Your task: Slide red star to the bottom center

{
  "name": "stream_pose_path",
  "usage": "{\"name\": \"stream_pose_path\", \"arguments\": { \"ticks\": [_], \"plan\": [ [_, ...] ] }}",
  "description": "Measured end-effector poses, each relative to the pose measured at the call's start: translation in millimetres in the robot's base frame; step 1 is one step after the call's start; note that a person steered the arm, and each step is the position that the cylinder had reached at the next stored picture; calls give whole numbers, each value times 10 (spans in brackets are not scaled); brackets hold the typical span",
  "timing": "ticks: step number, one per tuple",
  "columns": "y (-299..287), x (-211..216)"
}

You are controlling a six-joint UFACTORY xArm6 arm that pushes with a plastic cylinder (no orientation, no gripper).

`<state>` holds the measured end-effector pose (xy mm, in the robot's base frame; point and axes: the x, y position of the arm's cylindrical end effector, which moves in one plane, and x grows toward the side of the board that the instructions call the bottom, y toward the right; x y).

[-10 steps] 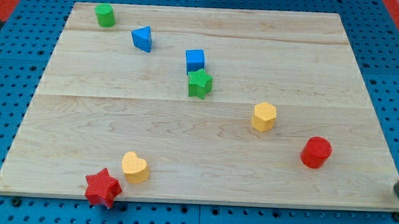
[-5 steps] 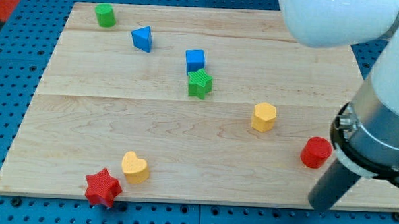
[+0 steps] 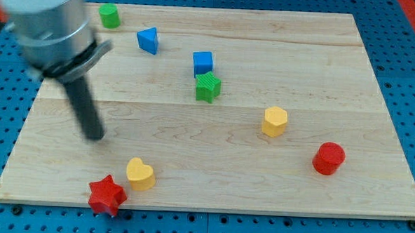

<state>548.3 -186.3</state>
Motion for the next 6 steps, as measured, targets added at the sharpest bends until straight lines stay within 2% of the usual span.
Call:
{"name": "stream_pose_path", "arguments": {
  "ticks": [1, 4, 6],
  "plan": [
    [-26, 680],
    [9, 705],
    [391, 704]
  ]
}}
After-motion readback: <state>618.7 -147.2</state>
